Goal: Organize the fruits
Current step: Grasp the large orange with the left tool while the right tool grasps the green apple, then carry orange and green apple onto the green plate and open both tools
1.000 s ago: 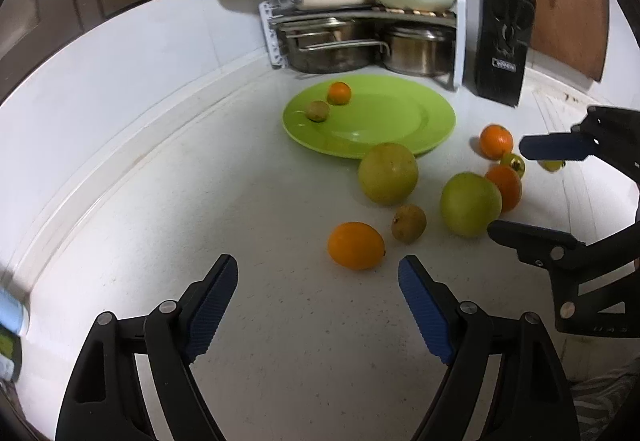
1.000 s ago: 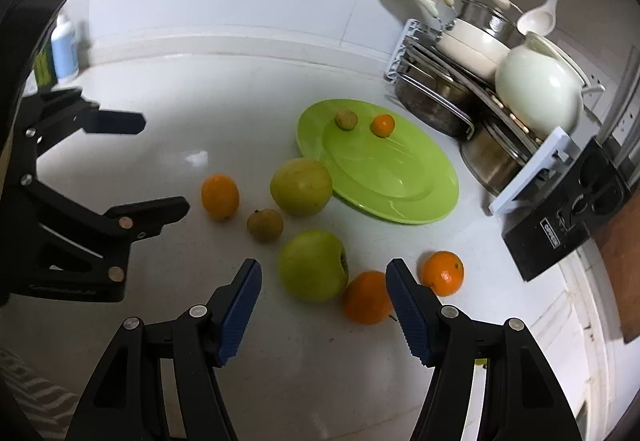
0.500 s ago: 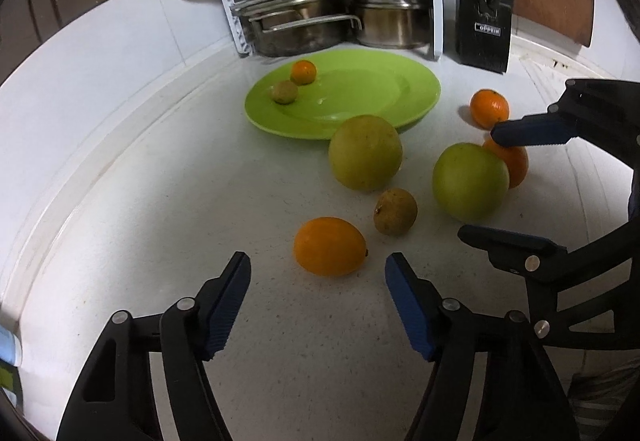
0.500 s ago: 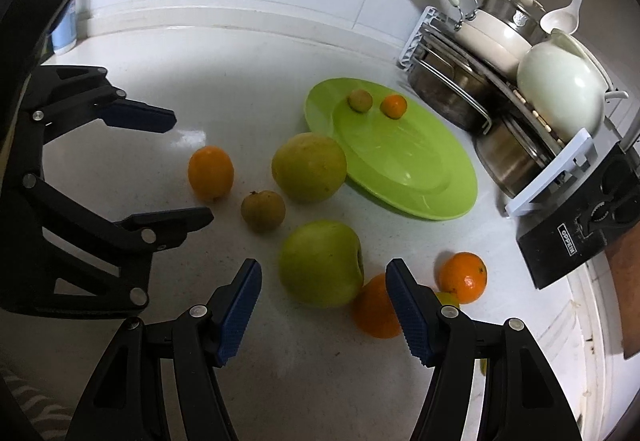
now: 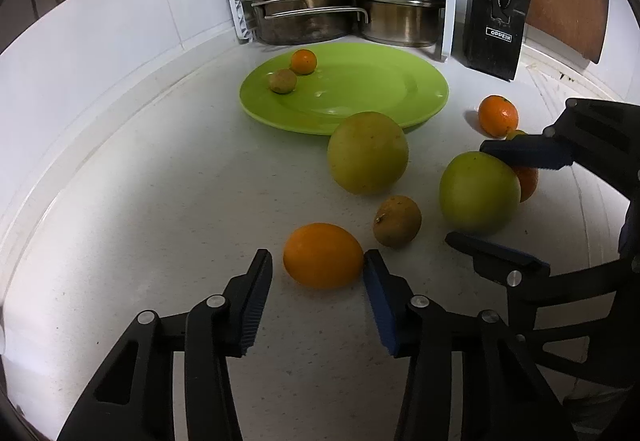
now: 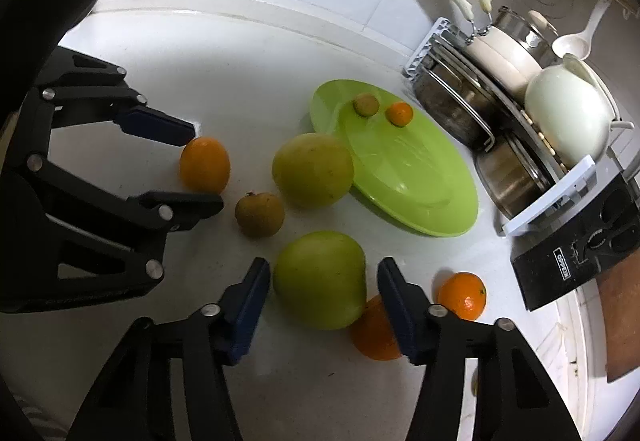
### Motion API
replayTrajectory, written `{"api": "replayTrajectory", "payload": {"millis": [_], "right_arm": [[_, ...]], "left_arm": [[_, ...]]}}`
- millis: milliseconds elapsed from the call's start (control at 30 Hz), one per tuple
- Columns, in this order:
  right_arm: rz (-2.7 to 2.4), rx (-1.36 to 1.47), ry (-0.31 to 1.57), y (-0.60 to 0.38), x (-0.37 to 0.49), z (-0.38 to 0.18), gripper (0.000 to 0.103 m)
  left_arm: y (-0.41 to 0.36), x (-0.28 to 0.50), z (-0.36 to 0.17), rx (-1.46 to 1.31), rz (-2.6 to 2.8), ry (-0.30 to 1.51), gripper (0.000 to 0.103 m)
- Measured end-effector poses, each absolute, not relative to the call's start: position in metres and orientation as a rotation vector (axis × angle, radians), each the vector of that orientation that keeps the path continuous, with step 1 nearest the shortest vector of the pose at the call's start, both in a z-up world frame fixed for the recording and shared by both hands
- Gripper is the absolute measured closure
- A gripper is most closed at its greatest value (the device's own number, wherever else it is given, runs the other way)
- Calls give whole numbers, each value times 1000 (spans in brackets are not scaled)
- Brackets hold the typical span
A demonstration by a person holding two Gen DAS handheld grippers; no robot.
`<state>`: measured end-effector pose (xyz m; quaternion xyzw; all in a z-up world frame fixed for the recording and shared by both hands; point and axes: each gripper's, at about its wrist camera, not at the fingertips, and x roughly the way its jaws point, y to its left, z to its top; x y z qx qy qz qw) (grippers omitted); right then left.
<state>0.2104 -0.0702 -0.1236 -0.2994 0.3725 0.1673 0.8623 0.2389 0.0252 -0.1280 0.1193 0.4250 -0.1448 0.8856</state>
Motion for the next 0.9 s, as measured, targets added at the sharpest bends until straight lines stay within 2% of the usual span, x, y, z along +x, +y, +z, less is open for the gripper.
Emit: {"api": "replayTrajectory", "payload": {"millis": [67, 500, 900], "right_arm": [[351, -633, 781, -70, 210, -125, 52], [360, -564, 784, -78, 211, -121, 57], [355, -435, 745, -87, 205, -91, 57]], "left_arm": [[24, 238, -128, 250, -309, 886, 63], [32, 235, -116, 193, -274, 874, 63], [37, 228, -83, 130, -264, 809, 63]]}}
